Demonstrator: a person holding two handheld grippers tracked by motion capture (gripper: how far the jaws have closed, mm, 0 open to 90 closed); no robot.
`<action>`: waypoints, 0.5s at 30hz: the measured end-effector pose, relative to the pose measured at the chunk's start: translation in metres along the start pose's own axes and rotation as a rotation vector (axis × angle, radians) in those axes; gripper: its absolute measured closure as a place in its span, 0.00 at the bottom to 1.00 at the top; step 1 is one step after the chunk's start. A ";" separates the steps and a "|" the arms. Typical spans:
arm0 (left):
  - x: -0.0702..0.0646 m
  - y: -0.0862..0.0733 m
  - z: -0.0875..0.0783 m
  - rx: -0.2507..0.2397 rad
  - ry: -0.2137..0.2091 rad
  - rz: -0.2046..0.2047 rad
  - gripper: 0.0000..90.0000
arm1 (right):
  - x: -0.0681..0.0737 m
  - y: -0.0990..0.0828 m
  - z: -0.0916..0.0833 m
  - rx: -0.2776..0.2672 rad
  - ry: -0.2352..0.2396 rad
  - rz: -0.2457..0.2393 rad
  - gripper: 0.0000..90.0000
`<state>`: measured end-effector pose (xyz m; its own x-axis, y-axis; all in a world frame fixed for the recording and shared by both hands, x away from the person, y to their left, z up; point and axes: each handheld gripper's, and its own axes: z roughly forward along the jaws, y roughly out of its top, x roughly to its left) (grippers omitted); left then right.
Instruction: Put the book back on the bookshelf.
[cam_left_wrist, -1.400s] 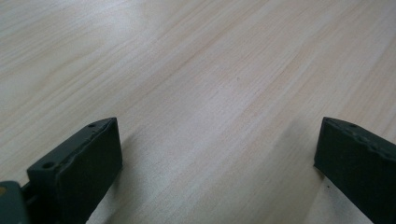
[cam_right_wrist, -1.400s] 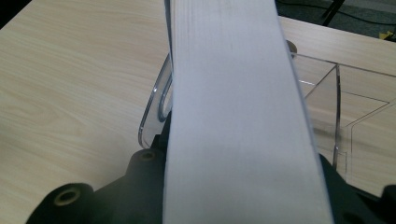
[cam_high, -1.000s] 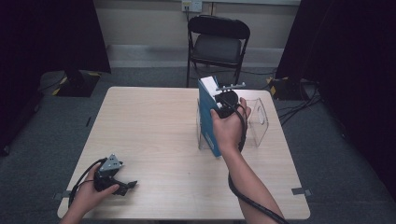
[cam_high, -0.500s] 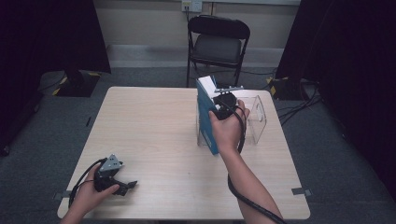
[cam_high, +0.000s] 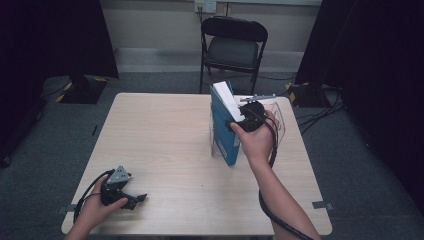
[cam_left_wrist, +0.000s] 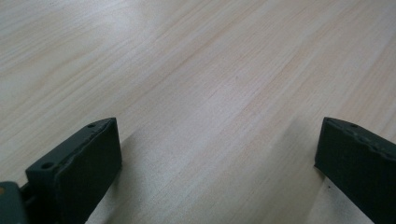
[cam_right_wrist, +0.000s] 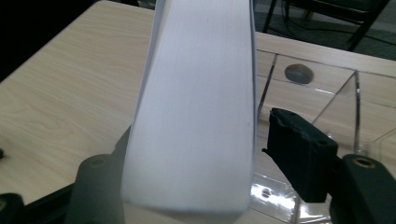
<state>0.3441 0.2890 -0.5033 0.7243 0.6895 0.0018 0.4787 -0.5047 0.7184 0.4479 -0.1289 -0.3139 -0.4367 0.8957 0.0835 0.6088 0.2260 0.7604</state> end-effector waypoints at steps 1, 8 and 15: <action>0.000 0.000 0.000 0.000 -0.003 -0.002 0.00 | -0.002 -0.003 -0.001 -0.004 0.018 0.005 0.38; 0.000 0.000 0.000 0.000 0.000 0.003 0.00 | -0.012 -0.014 -0.012 -0.038 0.040 0.023 0.25; 0.000 0.000 0.000 0.001 0.001 0.004 0.00 | -0.013 -0.023 -0.022 -0.077 0.066 0.014 0.20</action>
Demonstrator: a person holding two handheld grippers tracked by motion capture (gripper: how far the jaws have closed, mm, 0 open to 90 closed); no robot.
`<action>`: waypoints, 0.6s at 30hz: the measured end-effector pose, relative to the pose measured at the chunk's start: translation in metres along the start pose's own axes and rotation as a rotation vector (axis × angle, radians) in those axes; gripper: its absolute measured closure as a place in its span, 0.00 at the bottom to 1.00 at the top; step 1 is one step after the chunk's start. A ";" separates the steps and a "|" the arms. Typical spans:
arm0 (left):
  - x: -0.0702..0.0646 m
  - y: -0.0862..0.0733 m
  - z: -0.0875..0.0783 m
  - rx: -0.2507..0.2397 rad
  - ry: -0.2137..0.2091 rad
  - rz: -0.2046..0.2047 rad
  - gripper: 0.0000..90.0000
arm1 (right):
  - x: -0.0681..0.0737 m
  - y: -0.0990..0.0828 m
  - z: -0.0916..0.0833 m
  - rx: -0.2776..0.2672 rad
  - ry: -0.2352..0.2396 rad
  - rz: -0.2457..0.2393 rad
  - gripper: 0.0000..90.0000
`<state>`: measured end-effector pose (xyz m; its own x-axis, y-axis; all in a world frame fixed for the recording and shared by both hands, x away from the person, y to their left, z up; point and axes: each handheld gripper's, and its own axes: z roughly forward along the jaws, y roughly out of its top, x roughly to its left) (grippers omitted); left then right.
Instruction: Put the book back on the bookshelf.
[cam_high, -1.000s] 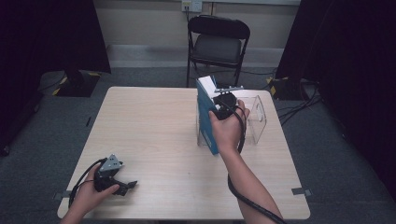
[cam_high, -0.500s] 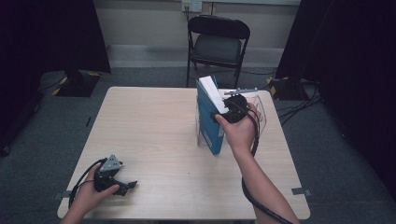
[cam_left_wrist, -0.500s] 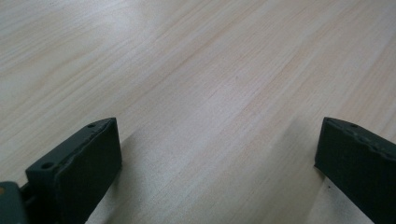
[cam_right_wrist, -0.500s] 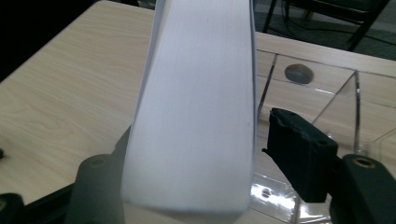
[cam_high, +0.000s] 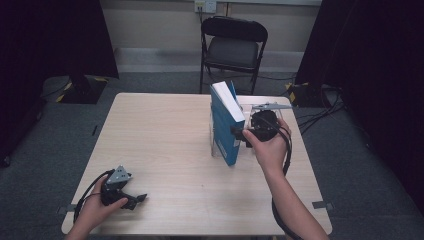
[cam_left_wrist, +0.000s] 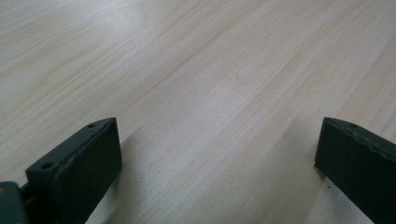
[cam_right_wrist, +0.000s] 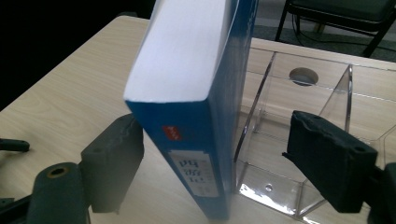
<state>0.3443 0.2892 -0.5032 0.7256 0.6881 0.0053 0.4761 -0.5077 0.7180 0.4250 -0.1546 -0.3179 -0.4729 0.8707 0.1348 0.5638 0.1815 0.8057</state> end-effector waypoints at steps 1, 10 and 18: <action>0.000 0.000 0.000 0.000 -0.002 -0.002 0.00 | 0.000 -0.001 -0.001 0.003 0.004 -0.002 0.19; -0.001 0.000 0.000 -0.003 -0.006 -0.014 0.00 | 0.002 -0.009 -0.008 0.023 0.037 -0.047 0.17; 0.000 0.000 0.000 0.001 0.000 -0.001 0.00 | 0.001 -0.017 -0.012 0.024 0.049 -0.072 0.17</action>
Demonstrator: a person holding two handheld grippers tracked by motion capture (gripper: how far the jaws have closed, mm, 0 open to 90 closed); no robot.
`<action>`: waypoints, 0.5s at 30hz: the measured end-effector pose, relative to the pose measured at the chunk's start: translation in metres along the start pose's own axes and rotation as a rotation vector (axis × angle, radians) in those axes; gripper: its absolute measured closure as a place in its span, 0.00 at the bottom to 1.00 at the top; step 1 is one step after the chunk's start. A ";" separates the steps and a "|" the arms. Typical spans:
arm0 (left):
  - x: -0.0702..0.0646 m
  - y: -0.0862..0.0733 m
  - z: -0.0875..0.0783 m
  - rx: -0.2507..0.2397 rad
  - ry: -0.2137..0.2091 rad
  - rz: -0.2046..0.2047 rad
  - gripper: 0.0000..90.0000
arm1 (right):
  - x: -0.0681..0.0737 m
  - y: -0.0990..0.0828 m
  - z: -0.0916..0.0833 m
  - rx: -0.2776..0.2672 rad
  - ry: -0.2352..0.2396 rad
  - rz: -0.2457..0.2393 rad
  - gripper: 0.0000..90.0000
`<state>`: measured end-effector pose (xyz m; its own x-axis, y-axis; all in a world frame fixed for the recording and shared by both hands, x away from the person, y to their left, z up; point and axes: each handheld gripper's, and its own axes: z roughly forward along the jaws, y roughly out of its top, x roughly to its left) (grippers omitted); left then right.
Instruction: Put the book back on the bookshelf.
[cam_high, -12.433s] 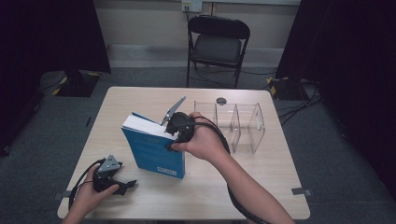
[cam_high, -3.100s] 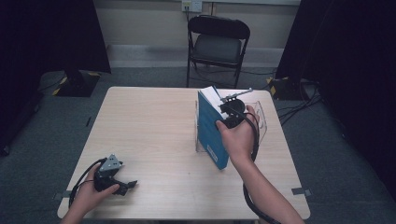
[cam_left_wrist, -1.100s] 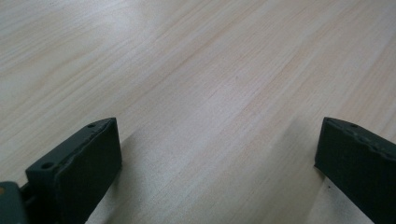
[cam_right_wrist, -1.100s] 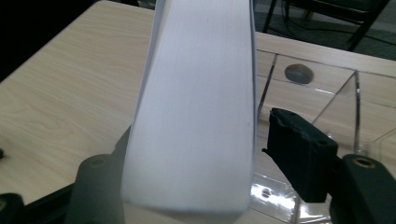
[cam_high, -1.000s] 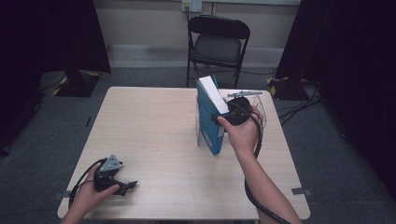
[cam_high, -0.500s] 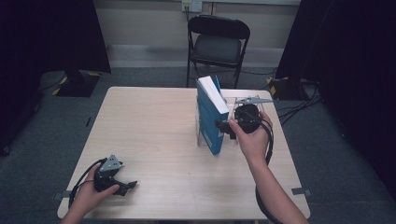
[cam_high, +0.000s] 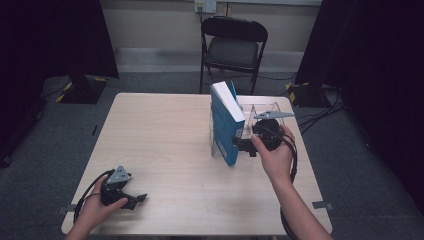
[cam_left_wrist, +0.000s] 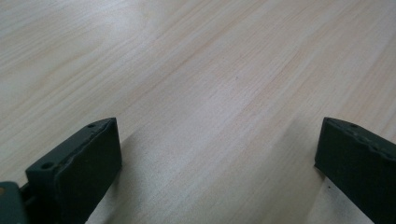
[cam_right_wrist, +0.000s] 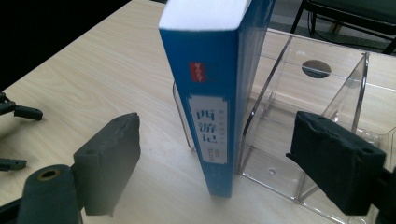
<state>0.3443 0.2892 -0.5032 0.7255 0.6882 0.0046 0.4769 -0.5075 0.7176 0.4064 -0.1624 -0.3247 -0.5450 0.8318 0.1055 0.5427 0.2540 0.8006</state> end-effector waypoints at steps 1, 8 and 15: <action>0.000 0.000 0.000 0.005 0.000 0.006 0.00 | 0.000 -0.001 0.000 0.005 0.002 -0.002 0.17; 0.000 0.000 0.000 0.004 -0.004 0.000 0.00 | 0.000 -0.009 -0.003 0.010 0.008 -0.022 0.17; 0.000 0.000 0.000 0.004 -0.003 0.002 0.00 | 0.000 -0.018 -0.005 0.014 0.020 -0.037 0.17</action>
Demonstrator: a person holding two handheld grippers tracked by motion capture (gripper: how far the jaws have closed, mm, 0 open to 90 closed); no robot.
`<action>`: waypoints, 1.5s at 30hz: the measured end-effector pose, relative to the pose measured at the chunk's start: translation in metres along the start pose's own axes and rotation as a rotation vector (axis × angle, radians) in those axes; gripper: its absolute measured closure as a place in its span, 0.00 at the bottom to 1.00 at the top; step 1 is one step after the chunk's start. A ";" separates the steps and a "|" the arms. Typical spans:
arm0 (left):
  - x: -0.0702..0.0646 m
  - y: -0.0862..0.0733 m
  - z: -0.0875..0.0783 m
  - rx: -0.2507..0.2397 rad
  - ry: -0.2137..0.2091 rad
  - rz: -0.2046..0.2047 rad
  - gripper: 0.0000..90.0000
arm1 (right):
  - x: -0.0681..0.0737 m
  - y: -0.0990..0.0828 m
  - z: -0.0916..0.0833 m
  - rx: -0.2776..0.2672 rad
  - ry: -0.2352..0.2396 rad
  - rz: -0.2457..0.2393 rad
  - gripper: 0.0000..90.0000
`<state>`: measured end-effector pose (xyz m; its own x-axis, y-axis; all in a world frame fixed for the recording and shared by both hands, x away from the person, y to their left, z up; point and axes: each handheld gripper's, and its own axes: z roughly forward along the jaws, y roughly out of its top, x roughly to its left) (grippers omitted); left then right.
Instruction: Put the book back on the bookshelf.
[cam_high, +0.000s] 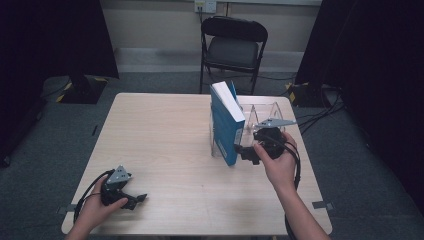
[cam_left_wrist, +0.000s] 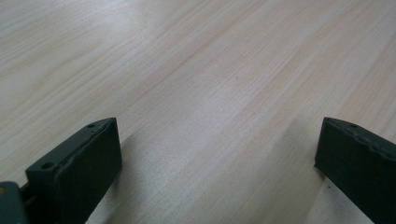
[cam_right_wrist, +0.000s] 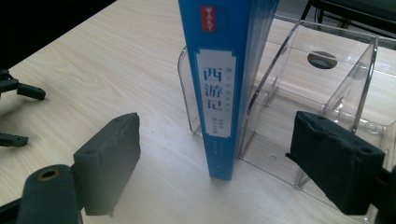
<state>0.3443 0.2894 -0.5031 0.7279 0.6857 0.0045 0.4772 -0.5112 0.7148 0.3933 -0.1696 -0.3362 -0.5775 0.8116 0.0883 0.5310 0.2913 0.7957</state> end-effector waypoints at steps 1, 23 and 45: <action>0.000 0.000 0.000 0.000 0.003 0.002 0.00 | -0.001 -0.002 0.000 -0.002 -0.001 -0.001 0.17; 0.000 0.000 0.000 0.000 0.000 0.002 0.00 | -0.011 -0.042 -0.003 0.035 0.027 -0.019 0.18; 0.000 0.000 0.000 -0.001 -0.001 -0.003 0.00 | -0.020 -0.092 0.012 0.079 0.048 -0.002 0.19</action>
<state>0.3442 0.2892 -0.5033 0.7269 0.6868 0.0013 0.4791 -0.5084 0.7155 0.3629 -0.2067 -0.4185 -0.6065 0.7864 0.1170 0.5760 0.3331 0.7465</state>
